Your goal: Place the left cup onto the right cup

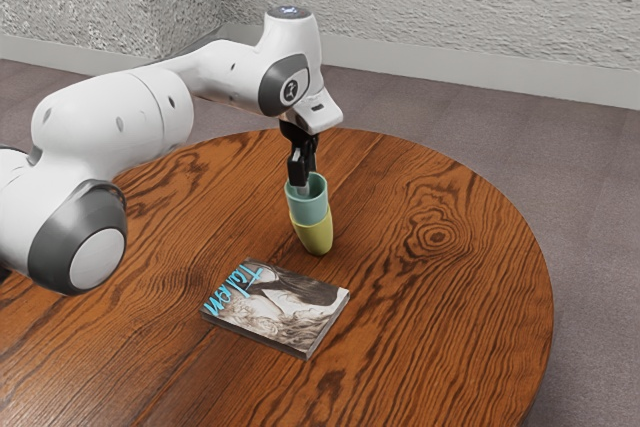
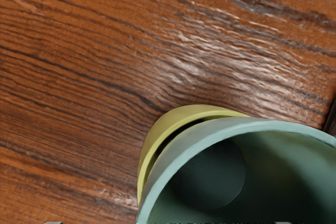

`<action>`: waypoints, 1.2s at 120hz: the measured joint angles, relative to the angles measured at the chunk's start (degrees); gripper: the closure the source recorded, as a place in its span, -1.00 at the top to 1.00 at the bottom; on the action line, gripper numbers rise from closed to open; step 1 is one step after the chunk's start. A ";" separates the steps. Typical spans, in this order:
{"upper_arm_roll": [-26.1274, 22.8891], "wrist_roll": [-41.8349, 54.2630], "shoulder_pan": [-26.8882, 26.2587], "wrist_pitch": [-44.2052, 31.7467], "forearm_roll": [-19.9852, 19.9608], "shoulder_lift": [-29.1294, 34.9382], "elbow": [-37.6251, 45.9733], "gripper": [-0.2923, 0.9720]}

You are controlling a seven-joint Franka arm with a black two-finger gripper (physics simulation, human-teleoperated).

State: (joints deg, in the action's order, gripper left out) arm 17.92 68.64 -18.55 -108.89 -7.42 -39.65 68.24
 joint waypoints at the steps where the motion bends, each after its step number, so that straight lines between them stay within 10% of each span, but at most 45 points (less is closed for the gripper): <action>1: 0.00 0.00 0.00 0.02 0.01 0.02 0.00 0.27; 91: 0.45 0.05 -0.70 3.89 3.00 6.33 1.45 0.53; 144: -0.16 -6.66 -0.49 11.90 12.51 31.19 20.40 0.54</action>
State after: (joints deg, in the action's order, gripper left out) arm 17.76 61.98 -19.05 -96.98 5.09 -8.45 88.64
